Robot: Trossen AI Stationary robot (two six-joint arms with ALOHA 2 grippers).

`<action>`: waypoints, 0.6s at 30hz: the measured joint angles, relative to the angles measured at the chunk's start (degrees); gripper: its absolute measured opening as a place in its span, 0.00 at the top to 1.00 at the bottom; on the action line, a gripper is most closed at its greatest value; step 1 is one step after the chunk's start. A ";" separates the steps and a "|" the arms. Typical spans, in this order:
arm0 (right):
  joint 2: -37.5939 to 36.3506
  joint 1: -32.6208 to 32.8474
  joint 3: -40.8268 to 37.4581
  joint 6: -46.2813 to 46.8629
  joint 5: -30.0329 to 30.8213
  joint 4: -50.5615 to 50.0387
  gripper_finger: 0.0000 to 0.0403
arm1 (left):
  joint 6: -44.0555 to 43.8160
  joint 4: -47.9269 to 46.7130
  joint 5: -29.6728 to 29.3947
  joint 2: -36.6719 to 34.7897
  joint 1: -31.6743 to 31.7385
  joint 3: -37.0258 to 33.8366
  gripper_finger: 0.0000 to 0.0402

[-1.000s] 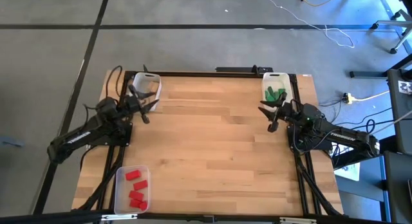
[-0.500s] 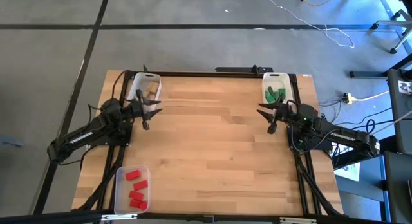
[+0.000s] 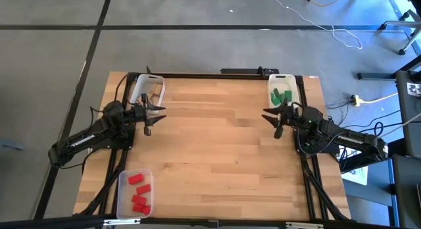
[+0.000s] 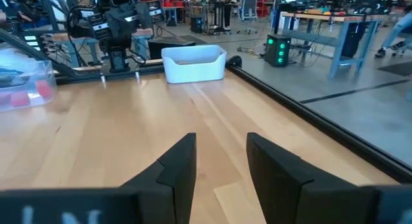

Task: Sort & place blocks by color
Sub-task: Return to Home Position

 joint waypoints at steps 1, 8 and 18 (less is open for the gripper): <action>0.00 0.01 0.00 0.02 -0.08 0.01 0.66 | 0.00 0.00 -0.02 0.00 0.00 0.00 0.63; 0.00 0.01 0.00 0.21 0.02 -0.01 0.66 | 0.40 -0.27 -4.90 0.00 0.00 0.00 0.63; 0.00 0.00 0.00 8.90 0.09 0.01 0.66 | 0.46 -0.39 -7.75 0.00 0.02 -0.02 0.63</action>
